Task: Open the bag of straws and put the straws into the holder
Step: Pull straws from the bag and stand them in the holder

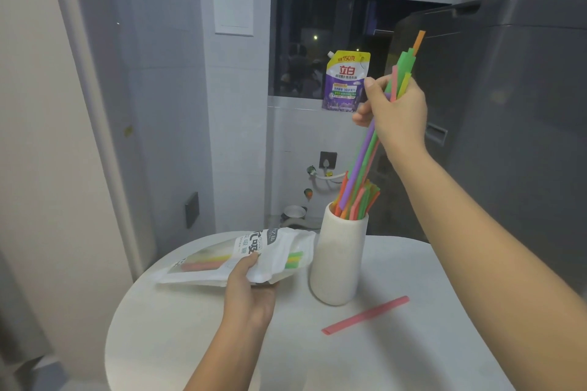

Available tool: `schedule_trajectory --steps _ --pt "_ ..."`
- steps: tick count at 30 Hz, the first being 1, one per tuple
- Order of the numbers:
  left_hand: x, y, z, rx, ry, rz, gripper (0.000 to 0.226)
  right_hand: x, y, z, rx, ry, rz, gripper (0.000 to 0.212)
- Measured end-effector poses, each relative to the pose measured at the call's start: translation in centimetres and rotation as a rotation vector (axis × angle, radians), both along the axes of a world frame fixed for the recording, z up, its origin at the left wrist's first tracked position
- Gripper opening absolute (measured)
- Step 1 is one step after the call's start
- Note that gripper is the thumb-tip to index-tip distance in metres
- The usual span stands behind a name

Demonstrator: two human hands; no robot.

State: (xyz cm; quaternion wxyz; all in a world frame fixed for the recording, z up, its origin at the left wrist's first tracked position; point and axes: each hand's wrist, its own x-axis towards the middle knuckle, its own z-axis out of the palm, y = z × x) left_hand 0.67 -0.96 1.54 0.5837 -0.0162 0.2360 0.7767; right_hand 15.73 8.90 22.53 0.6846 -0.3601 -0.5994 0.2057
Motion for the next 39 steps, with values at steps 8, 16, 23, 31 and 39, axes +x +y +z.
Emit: schedule_trajectory --steps 8,16,23,31,39 --pt "0.1 0.0 0.1 -0.006 0.021 -0.01 0.017 0.6 1.0 -0.9 -0.045 -0.215 0.107 0.005" --pt "-0.1 -0.2 0.3 0.011 0.019 -0.002 0.017 0.1 1.7 -4.0 -0.159 -0.364 0.079 0.009" --pt "-0.1 -0.2 0.3 0.006 0.022 -0.015 0.016 0.6 1.9 -6.7 -0.274 -0.439 0.026 0.022" --pt "-0.1 -0.1 0.3 0.003 0.02 -0.008 0.018 1.0 1.8 -9.2 -0.351 -0.441 0.042 0.023" --pt "-0.1 -0.1 0.3 -0.006 0.019 -0.008 0.02 1.4 2.2 -9.0 -0.376 -0.428 -0.008 0.029"
